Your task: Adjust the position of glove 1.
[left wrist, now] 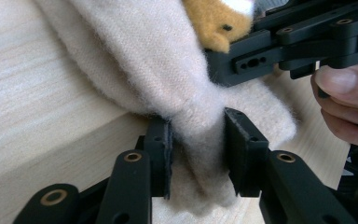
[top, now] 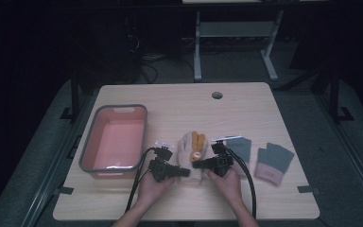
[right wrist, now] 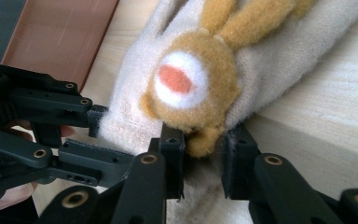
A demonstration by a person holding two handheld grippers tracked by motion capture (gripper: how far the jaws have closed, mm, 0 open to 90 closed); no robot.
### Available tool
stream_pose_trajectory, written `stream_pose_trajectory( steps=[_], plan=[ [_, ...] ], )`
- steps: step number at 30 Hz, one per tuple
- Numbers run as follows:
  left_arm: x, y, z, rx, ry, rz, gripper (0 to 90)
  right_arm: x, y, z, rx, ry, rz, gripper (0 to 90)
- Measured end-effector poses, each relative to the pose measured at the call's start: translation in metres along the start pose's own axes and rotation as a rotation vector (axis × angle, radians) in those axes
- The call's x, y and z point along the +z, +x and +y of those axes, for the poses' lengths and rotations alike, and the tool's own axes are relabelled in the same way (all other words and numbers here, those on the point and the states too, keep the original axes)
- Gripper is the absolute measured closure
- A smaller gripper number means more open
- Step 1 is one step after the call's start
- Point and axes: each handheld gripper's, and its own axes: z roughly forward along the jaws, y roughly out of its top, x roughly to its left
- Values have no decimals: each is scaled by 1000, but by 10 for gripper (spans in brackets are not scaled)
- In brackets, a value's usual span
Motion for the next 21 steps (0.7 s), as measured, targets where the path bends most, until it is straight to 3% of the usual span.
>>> stream_pose_trajectory(
  steps=[8,14,21],
  plan=[
    [-1,2,1,-25,-19,-33,690,-3,-2,1,-7,-4,25,806],
    [-3,1,3,-22,-23,-40,693,-6,-2,2,2,-5,37,811],
    [-10,-1,7,-11,-36,-56,694,-12,1,5,-21,-21,48,810]
  ],
)
